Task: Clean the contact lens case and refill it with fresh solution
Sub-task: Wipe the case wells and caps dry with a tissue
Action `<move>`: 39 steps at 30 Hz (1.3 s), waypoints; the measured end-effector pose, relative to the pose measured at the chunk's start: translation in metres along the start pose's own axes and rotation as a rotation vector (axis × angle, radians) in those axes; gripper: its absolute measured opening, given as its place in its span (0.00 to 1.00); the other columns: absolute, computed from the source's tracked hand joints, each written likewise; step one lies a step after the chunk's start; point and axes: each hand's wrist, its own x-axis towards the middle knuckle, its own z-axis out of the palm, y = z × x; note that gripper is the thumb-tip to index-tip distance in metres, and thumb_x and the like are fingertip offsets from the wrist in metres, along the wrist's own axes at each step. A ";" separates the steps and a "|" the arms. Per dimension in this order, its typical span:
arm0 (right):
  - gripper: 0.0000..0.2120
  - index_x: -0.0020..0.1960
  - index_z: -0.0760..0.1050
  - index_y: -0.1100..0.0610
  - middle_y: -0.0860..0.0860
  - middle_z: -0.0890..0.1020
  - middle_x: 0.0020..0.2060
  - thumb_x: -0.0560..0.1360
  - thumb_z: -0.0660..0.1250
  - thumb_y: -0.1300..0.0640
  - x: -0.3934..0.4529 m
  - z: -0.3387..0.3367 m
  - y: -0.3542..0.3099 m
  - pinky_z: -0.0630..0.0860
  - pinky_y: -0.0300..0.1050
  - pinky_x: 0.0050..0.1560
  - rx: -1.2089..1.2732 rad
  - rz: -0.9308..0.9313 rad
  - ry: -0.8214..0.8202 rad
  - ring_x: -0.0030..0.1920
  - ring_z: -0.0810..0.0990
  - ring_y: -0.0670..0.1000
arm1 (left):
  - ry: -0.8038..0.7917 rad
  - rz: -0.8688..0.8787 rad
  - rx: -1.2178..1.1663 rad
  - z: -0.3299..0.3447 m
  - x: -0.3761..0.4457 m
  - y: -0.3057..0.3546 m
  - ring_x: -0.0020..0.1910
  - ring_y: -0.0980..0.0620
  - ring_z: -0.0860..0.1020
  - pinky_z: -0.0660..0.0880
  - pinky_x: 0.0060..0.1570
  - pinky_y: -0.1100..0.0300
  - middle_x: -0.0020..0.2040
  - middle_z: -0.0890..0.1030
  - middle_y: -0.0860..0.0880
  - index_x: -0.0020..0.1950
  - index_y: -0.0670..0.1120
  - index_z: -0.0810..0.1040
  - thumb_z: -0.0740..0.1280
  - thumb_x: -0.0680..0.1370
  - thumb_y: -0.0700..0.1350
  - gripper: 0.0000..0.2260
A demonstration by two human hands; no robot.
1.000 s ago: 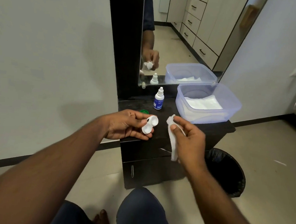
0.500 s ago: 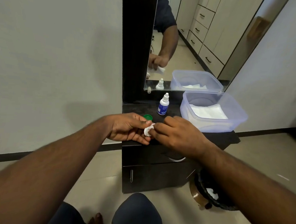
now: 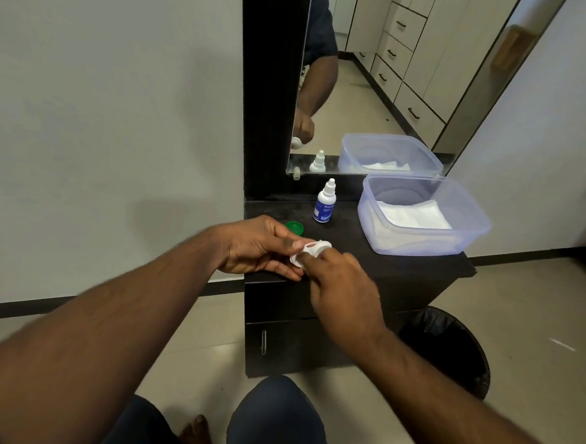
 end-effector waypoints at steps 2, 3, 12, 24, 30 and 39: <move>0.14 0.59 0.80 0.52 0.53 0.82 0.52 0.76 0.64 0.61 0.001 -0.001 -0.013 0.75 0.45 0.51 0.288 0.231 -0.067 0.52 0.80 0.55 | 0.033 0.020 0.043 0.003 -0.001 -0.001 0.47 0.44 0.84 0.82 0.46 0.55 0.48 0.84 0.39 0.48 0.38 0.84 0.69 0.71 0.39 0.09; 0.12 0.57 0.81 0.55 0.53 0.83 0.51 0.77 0.63 0.62 0.003 -0.005 -0.019 0.76 0.41 0.50 0.494 0.350 -0.074 0.51 0.81 0.53 | 0.048 0.034 0.055 0.004 -0.001 -0.001 0.46 0.44 0.84 0.82 0.46 0.55 0.47 0.84 0.39 0.47 0.38 0.84 0.69 0.71 0.39 0.08; 0.14 0.58 0.75 0.59 0.50 0.77 0.29 0.73 0.61 0.60 -0.006 -0.007 -0.022 0.66 0.31 0.21 2.245 0.926 -0.078 0.22 0.69 0.42 | 0.129 0.184 -0.111 0.010 -0.006 -0.009 0.39 0.45 0.85 0.82 0.38 0.58 0.41 0.84 0.37 0.47 0.37 0.81 0.63 0.78 0.36 0.08; 0.11 0.56 0.81 0.58 0.51 0.82 0.46 0.74 0.68 0.60 0.020 -0.008 0.021 0.78 0.41 0.48 0.426 -0.135 0.206 0.46 0.80 0.48 | 0.088 0.209 -0.126 0.009 -0.011 -0.012 0.44 0.44 0.84 0.82 0.44 0.54 0.46 0.84 0.38 0.51 0.38 0.78 0.67 0.73 0.39 0.09; 0.09 0.50 0.82 0.58 0.53 0.81 0.43 0.71 0.72 0.62 0.028 -0.006 0.028 0.72 0.38 0.42 0.168 -0.266 0.186 0.42 0.80 0.52 | 0.048 0.188 -0.133 0.007 -0.012 -0.011 0.47 0.43 0.84 0.82 0.47 0.52 0.50 0.83 0.37 0.61 0.41 0.77 0.68 0.72 0.38 0.17; 0.10 0.50 0.80 0.60 0.53 0.80 0.42 0.75 0.64 0.56 0.006 0.015 0.012 0.69 0.34 0.36 0.207 -0.046 0.254 0.38 0.79 0.49 | 0.108 0.273 0.033 0.015 -0.014 -0.018 0.52 0.41 0.82 0.80 0.52 0.49 0.54 0.82 0.36 0.62 0.42 0.78 0.68 0.74 0.32 0.17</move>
